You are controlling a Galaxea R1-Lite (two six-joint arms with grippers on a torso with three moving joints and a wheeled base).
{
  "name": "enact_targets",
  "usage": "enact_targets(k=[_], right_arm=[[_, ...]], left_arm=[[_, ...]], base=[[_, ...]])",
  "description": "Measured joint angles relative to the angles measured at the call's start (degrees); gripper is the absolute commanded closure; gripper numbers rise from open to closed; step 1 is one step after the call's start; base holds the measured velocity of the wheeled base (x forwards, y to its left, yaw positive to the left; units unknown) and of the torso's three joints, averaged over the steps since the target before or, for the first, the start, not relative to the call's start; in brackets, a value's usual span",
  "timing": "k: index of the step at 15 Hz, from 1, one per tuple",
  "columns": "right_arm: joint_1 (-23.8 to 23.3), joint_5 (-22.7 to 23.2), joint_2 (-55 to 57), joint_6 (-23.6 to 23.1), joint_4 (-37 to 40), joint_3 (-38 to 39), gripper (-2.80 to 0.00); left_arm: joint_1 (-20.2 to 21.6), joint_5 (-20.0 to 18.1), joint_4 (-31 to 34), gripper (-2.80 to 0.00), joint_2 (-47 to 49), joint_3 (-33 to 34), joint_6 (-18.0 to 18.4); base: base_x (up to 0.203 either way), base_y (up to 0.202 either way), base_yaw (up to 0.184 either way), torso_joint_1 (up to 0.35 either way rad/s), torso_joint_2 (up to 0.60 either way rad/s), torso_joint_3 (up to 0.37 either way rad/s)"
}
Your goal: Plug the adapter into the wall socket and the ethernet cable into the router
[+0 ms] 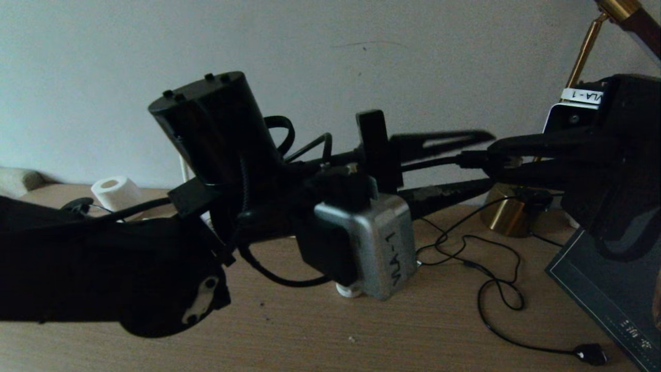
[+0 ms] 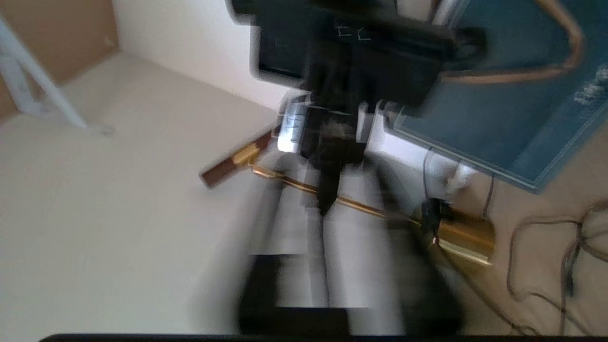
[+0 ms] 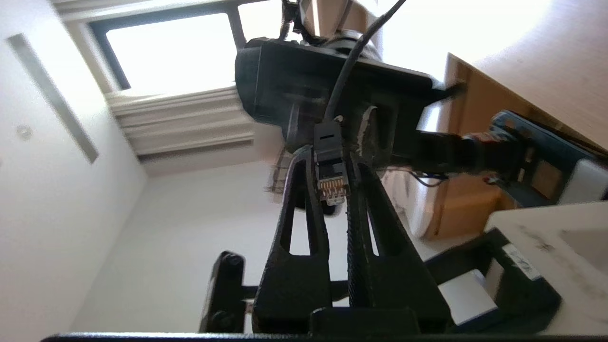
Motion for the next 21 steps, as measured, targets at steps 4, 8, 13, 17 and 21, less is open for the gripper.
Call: enact_targets(k=[4, 8, 13, 17, 21], right_arm=[[-0.37, -0.01, -0.04, -0.11, 0.2, 0.13, 0.0], [-0.59, -0.01, -0.04, -0.1, 0.23, 0.16, 0.0], [-0.73, -0.05, -0.06, -0.48, 0.22, 0.16, 0.0], [-0.73, -0.18, -0.02, -0.63, 0.22, 0.22, -2.8], [-0.94, -0.46, -1.02, -1.27, -2.04, 1.18, -2.8]], left_arm=[[-0.26, 0.06, -0.13, 0.0, -0.54, 0.72, -0.04], [-0.26, 0.06, -0.13, 0.0, -1.04, 1.32, -0.13], [-0.26, 0.06, -0.21, 0.0, -1.38, 2.09, -0.14], [-0.26, 0.0, 0.01, 0.0, -1.58, 3.42, -0.44], [0.3, 0.25, 0.38, 0.0, -2.16, 4.97, -4.5]], base=[[0.0, 0.0, 0.0, 0.0, 0.0, 0.0], [0.0, 0.0, 0.0, 0.0, 0.0, 0.0], [0.0, 0.0, 0.0, 0.0, 0.0, 0.0], [0.0, 0.0, 0.0, 0.0, 0.0, 0.0], [0.0, 0.0, 0.0, 0.0, 0.0, 0.0]])
